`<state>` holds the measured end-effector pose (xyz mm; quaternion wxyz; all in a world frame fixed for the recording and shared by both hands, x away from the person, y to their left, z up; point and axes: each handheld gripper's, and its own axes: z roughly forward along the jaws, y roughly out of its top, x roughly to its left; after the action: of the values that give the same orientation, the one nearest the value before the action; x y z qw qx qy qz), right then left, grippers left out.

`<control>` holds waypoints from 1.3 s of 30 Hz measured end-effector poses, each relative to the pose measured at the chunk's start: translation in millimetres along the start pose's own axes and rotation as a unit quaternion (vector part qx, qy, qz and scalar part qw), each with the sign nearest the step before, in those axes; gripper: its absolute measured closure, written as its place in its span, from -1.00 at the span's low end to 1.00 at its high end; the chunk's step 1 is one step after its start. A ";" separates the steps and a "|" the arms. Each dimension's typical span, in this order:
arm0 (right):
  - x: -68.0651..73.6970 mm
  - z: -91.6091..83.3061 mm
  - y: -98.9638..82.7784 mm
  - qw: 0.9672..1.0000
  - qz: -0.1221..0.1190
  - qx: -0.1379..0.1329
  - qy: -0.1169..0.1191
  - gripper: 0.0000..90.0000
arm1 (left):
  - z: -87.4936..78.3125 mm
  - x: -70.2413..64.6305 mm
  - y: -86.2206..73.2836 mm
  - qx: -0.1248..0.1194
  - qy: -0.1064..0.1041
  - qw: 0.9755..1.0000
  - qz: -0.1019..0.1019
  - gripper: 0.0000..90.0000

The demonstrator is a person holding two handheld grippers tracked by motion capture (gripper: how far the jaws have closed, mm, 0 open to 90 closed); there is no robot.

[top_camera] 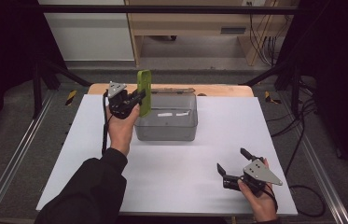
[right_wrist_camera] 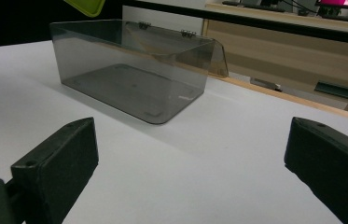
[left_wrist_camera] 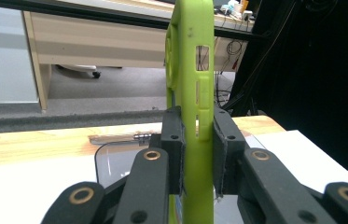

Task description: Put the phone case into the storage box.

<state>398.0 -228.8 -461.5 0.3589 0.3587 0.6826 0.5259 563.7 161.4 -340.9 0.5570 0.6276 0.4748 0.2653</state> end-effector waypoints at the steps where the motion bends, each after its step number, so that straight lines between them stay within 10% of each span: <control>1: 0.0 0.0 0.0 1.000 0.000 0.000 0.000 -0.93 | 0.1 0.1 0.0 0.000 0.001 1.000 0.000 0.73; 39: 1.0 0.7 -0.5 1.000 -0.006 0.003 0.002 -0.92 | 12.0 6.4 -9.3 0.013 0.015 1.000 0.002 0.73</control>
<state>398.1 -227.7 -462.2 0.3593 0.3546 0.6868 0.5230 573.9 161.1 -353.9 0.5417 0.6314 0.4851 0.2693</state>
